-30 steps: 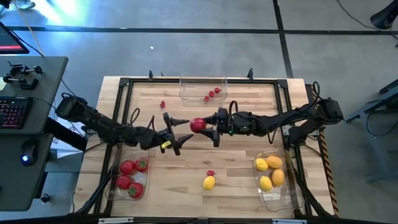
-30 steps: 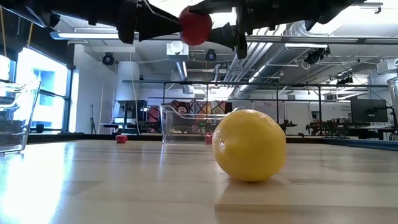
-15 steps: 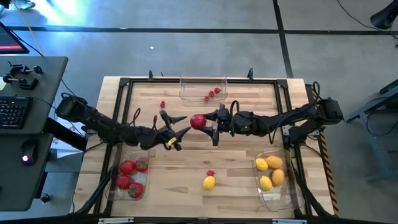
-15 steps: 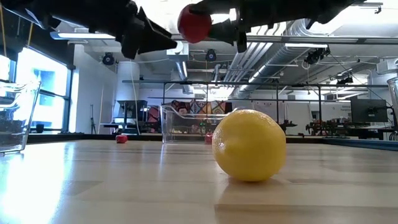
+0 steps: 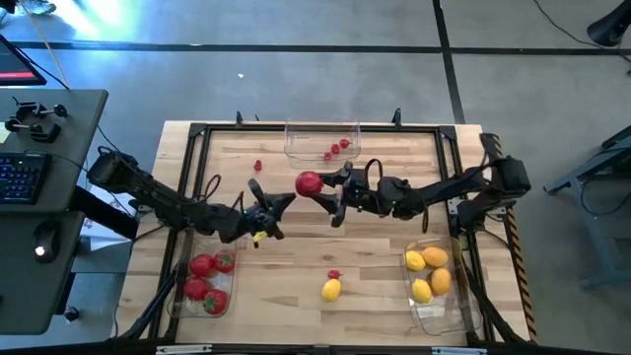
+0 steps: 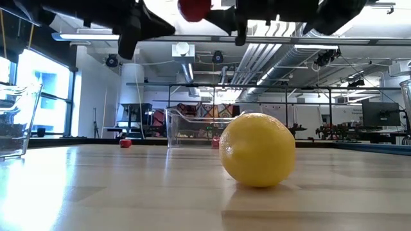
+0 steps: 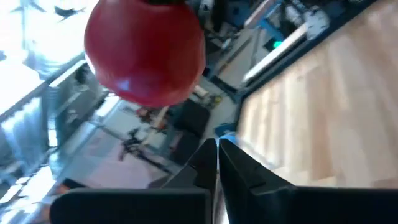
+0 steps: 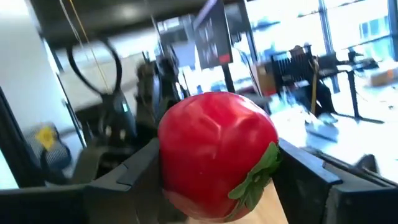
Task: Sort produce into baskets
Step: Put the red tomato into the bottom left transparent bin
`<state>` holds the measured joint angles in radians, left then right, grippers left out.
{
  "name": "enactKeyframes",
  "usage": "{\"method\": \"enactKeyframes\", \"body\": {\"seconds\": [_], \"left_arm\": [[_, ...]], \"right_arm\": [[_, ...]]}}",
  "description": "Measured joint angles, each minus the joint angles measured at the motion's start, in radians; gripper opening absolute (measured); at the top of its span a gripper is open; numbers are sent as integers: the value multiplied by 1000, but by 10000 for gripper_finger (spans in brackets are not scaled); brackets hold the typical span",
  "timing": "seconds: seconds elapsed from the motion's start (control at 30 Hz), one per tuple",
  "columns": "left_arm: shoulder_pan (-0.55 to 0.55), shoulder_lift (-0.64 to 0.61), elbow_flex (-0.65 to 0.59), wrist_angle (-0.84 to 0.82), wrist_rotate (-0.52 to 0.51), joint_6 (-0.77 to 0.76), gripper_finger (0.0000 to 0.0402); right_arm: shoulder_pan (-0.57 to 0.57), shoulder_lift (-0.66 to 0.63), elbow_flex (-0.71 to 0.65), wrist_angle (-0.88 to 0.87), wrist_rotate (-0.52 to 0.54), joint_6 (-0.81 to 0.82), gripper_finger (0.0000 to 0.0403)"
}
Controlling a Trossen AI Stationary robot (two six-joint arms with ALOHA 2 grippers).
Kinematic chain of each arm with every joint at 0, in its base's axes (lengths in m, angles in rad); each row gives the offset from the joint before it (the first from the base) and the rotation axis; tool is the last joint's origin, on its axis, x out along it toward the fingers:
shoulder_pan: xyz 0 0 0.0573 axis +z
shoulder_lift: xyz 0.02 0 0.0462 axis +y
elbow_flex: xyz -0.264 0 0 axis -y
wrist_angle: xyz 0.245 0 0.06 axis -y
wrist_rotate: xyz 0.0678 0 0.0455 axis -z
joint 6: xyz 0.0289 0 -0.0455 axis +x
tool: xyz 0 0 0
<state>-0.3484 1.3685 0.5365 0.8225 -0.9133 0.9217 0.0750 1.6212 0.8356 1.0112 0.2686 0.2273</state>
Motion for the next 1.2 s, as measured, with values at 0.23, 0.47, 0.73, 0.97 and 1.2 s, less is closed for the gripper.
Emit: {"method": "enactKeyframes", "body": {"seconds": [0.23,0.47,0.73,0.97,1.2], "left_arm": [[-28,0,4,68,-91,131,60],[-33,0,74,67,-89,131,174],[-16,0,188,68,34,139,276],[25,0,199,67,94,138,299],[54,0,199,118,127,164,299]], "right_arm": [[-3,110,0,344,-7,23,230],[-3,145,0,539,-7,46,229],[-3,145,0,552,-7,45,229],[-3,145,0,556,-7,36,229],[-3,145,1,560,-4,43,229]]}}
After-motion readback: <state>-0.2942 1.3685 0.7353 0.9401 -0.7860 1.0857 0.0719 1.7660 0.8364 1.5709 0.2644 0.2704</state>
